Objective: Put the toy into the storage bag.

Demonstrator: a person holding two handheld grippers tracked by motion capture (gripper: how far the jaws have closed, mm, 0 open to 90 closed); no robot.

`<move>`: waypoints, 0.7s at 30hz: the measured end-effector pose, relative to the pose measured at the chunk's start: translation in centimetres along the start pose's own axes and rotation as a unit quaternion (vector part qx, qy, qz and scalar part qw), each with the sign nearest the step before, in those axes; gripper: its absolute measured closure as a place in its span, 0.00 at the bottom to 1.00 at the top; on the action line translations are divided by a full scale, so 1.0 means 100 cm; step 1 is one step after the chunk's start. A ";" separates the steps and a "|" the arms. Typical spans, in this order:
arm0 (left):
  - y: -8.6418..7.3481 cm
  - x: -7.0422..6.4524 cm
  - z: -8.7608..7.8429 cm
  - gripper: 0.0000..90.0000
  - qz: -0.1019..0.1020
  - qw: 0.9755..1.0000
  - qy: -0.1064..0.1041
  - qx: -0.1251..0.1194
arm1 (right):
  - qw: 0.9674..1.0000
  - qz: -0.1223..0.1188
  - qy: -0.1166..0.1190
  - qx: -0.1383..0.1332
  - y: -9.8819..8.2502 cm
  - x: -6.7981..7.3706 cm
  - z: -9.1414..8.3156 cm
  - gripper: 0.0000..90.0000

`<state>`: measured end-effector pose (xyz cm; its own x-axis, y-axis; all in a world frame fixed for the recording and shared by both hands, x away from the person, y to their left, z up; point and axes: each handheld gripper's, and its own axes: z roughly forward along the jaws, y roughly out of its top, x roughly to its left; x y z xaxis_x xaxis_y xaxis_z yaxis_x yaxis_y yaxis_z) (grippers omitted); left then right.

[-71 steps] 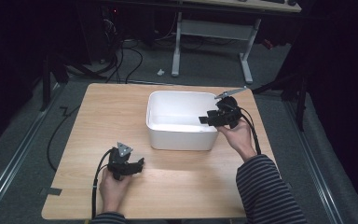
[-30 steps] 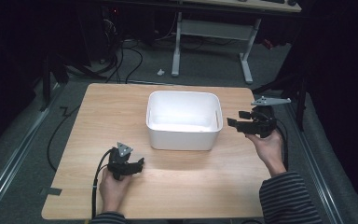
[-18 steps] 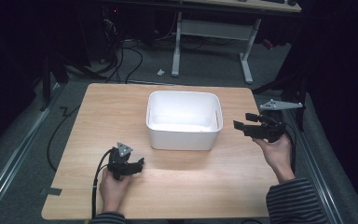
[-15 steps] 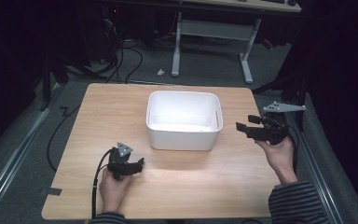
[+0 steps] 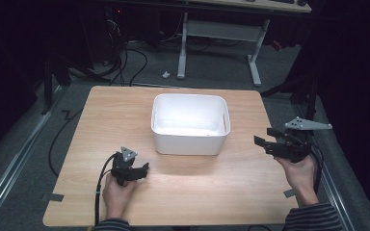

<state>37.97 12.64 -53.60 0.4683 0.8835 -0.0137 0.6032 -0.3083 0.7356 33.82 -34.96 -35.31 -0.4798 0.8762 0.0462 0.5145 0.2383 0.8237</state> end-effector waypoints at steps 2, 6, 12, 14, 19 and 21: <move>0.000 0.000 0.000 0.25 0.000 1.000 0.000 0.000 | 1.000 0.007 0.011 -0.008 -0.005 0.000 -0.001 0.41; 0.000 0.000 0.000 0.25 0.000 1.000 0.000 0.000 | 1.000 0.016 0.011 0.001 -0.018 0.000 0.002 0.41; 0.000 0.000 0.000 0.25 0.000 1.000 0.000 0.000 | 1.000 0.023 0.015 -0.001 -0.037 0.002 0.005 0.42; 0.000 0.000 0.000 0.25 0.000 1.000 0.000 0.000 | 0.999 0.029 0.019 0.001 -0.043 0.003 0.008 0.42; 0.000 0.000 0.000 0.25 -0.001 1.000 0.001 -0.001 | 0.999 0.037 0.024 0.006 -0.054 0.005 0.016 0.42; 0.000 0.000 0.000 0.25 -0.001 1.000 0.001 0.000 | 0.999 0.041 0.027 0.007 -0.058 0.005 0.021 0.42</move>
<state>37.95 12.63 -53.60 0.4667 0.8843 -0.0135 0.6035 -0.3073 0.7358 32.06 -35.04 -41.25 -0.4734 0.8689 0.1445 0.5640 0.1730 0.8075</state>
